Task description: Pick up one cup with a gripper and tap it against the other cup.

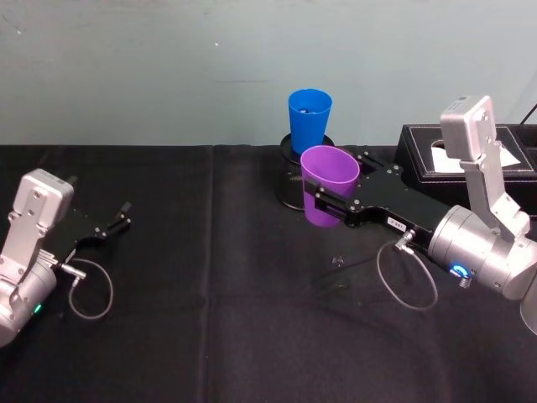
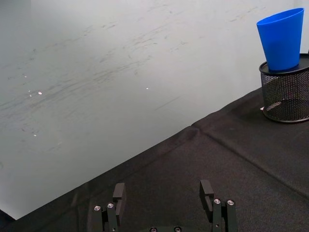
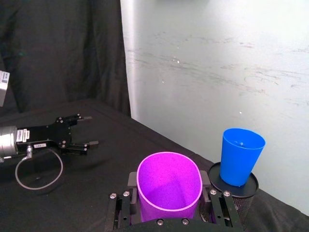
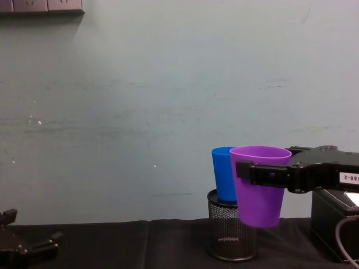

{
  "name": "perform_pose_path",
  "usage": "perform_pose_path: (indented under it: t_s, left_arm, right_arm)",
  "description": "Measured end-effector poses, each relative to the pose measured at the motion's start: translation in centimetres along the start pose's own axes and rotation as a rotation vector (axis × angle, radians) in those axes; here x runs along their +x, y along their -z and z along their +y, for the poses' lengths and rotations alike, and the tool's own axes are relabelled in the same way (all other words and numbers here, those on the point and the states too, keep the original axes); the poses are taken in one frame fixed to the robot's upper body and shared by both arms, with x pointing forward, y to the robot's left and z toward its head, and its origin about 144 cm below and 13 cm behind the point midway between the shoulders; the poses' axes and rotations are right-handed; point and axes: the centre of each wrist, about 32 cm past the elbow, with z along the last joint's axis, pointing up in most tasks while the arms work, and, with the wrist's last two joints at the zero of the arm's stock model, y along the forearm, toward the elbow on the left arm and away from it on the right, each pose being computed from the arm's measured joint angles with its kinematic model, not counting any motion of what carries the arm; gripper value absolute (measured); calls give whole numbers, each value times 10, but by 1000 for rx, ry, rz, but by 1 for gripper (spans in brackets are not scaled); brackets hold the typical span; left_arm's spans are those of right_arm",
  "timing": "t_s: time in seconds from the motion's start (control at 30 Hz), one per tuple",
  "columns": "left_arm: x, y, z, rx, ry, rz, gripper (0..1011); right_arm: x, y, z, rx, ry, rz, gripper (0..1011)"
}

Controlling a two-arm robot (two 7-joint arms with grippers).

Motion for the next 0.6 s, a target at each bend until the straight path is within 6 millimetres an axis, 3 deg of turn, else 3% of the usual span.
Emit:
perform_pose_path:
  t_s: [0.6]
  left_arm:
    - [0, 0, 0, 0, 0, 0, 1000]
  right_arm:
    - [0, 0, 0, 0, 0, 0, 732]
